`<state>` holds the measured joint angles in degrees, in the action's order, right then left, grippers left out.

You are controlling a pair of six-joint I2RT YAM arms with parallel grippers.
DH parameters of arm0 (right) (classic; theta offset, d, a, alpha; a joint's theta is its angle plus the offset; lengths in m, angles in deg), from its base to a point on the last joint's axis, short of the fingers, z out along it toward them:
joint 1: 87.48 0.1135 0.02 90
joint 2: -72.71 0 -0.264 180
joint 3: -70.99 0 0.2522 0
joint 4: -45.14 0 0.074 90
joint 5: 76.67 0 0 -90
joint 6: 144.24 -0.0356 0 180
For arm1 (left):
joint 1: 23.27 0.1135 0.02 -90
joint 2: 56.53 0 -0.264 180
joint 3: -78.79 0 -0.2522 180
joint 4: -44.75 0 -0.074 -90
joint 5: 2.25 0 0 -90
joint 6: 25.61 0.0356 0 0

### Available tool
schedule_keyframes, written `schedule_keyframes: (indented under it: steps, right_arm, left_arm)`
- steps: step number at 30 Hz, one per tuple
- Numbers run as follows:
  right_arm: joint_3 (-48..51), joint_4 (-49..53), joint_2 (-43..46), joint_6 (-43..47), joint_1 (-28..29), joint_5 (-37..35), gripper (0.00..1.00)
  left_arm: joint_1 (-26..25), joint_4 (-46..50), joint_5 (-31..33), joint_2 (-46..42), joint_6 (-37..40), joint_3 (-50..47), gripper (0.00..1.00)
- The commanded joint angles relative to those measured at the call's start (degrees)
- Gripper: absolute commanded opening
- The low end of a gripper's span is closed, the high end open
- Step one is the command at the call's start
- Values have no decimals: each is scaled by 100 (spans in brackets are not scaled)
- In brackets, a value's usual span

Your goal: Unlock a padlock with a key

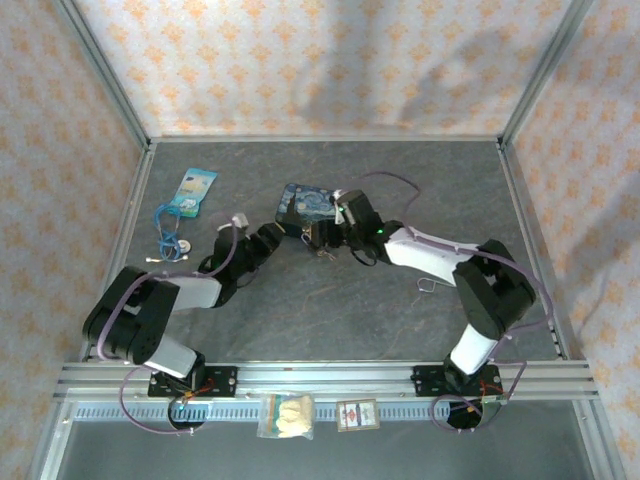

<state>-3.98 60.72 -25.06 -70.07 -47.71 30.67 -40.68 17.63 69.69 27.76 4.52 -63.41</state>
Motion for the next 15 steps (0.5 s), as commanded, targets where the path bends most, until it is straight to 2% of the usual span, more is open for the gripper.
schedule_keyframes:
  steps: [1,4,8,15]
  right_arm:
    - [-360,625,-360,552,366,-890,56]
    - [-701,910,-697,772,743,-1622,57]
    - [-1161,1274,-1232,832,992,-2692,57]
    - [-1524,1242,-1775,877,1072,-3484,54]
  left_arm:
    - [319,363,198,-294,257,22,60]
    - [535,166,154,-351,164,15,60]
    - [573,-116,103,-294,27,6,60]
    - [571,-349,66,-288,-147,-196,60]
